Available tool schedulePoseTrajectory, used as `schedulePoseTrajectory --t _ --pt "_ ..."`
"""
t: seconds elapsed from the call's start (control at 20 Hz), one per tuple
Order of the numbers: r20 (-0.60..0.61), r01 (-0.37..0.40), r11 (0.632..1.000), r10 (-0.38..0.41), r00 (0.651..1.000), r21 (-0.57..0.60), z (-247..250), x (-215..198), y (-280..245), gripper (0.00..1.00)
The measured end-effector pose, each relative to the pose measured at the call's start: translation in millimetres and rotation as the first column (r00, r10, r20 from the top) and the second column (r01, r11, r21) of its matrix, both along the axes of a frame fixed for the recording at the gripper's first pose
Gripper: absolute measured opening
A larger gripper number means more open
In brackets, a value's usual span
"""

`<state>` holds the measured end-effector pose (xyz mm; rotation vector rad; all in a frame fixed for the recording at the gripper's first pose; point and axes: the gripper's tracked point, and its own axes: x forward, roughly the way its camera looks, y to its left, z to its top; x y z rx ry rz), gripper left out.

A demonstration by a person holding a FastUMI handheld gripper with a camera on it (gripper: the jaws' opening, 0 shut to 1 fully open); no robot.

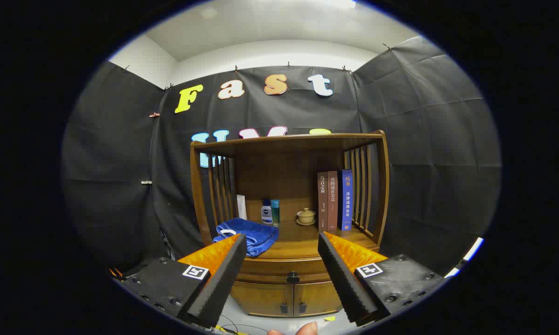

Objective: Pull open the drawer, take out the items inside it, and place them on the countertop above the cabinet.

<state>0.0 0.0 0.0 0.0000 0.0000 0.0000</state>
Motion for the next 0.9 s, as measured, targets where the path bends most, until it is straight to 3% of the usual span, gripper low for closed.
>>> schedulePoseTrajectory --t 0.9 --pt "-0.004 -0.010 1.000 0.010 1.000 0.002 2.4 -2.1 3.0 0.99"
